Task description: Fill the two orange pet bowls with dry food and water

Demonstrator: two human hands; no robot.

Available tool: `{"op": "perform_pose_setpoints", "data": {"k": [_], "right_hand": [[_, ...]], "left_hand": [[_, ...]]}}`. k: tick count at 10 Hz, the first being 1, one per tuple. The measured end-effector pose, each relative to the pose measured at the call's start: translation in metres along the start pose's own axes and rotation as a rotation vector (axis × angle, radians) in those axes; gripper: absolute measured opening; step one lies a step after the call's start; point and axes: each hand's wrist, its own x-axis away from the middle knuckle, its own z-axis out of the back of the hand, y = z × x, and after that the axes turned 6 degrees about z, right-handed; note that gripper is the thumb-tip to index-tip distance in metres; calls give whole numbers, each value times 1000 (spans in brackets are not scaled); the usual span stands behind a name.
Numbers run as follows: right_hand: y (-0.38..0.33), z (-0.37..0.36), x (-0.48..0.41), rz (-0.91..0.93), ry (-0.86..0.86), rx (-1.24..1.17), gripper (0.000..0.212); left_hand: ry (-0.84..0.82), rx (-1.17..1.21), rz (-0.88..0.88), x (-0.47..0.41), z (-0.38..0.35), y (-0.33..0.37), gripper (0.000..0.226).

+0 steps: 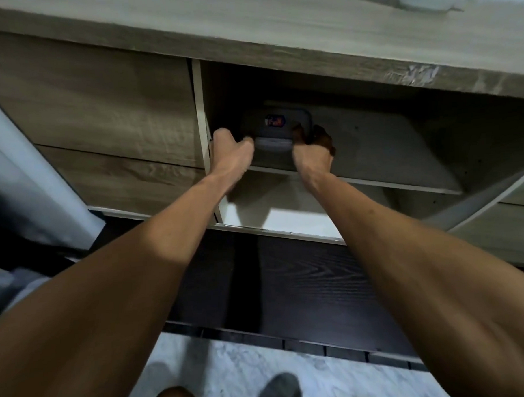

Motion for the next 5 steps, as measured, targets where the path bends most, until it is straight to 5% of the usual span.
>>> {"op": "perform_pose_setpoints", "data": {"k": [3,4,5], "right_hand": [[-14,15,3,-24,-134,159,47],[-30,46,21,-102,-162,73,44],[-43,101,72,-175,-160,29,42]], "left_hand": [[-92,-60,58,1,8,11,35],[-209,-18,118,16,28,9,53],[-289,31,198,67,63,-13,49]]}}
